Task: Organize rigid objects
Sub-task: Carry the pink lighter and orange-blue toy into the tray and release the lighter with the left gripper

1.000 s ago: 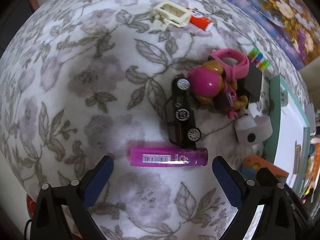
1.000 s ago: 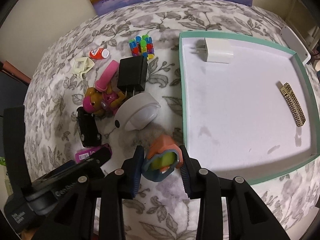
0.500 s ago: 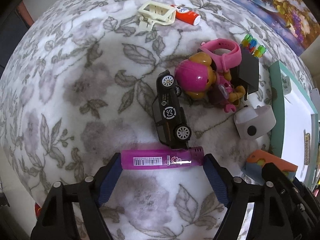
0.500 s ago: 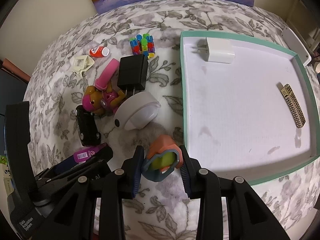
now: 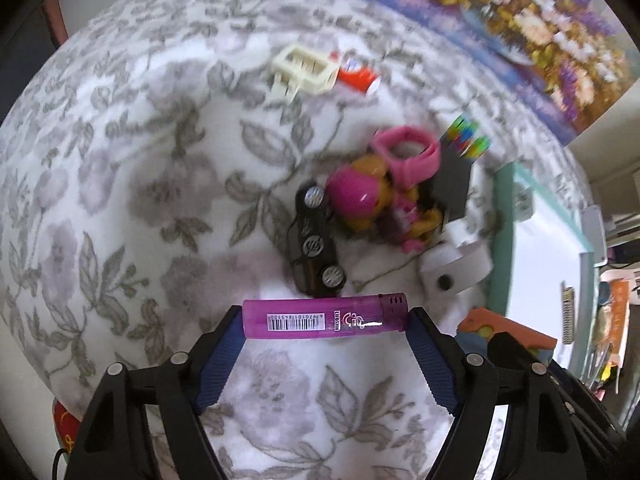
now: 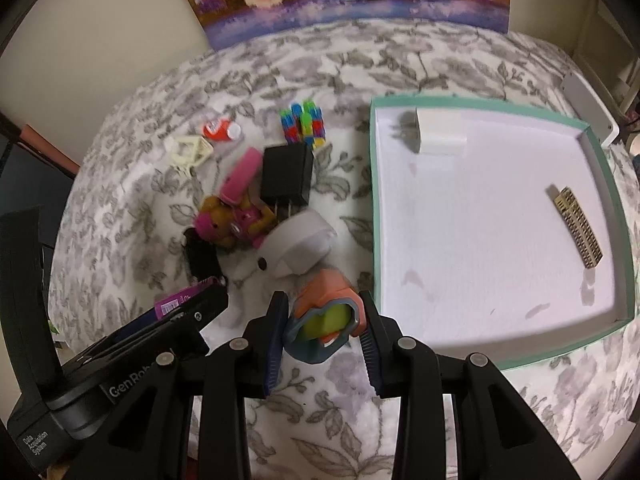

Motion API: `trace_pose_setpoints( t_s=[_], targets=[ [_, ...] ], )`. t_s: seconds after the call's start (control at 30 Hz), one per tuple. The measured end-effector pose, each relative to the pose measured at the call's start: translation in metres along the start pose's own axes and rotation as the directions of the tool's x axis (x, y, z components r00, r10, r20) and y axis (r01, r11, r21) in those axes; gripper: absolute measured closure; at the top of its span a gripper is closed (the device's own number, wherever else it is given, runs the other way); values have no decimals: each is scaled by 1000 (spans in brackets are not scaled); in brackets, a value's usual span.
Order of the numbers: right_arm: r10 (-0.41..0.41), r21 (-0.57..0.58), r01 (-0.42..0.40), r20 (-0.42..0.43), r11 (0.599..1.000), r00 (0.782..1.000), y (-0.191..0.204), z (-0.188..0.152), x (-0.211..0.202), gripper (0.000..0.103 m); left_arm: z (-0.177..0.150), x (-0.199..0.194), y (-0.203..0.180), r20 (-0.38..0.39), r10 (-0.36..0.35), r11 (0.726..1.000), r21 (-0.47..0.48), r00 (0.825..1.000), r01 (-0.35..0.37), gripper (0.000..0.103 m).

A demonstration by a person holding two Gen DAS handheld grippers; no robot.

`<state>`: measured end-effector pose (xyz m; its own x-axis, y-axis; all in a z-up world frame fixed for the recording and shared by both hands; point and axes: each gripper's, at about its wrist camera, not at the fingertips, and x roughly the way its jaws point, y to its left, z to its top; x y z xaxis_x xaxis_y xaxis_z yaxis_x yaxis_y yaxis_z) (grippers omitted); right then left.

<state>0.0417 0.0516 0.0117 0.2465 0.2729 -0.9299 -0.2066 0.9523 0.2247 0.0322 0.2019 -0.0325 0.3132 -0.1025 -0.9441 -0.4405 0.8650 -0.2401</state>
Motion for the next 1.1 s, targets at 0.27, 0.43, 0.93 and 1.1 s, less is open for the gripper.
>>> trace_pose_setpoints(
  t_s=[0.27, 0.43, 0.93, 1.1],
  targets=[
    [10, 44, -11, 25, 999, 1000, -14, 4, -10, 67, 10, -20, -3, 69, -13, 1000, 21, 998, 12, 20],
    [26, 131, -31, 41, 991, 999, -44, 9, -17, 67, 5, -33, 0, 85, -27, 999, 41, 996, 24, 20],
    [-90, 379, 50, 86, 924, 992, -165, 8, -40, 67, -37, -40, -106, 120, -49, 941, 339, 992, 5, 20],
    [-119, 409, 74, 84, 910, 989, -186, 6, -41, 67, -53, -24, -136, 96, -54, 907, 421, 994, 8, 20]
  ],
)
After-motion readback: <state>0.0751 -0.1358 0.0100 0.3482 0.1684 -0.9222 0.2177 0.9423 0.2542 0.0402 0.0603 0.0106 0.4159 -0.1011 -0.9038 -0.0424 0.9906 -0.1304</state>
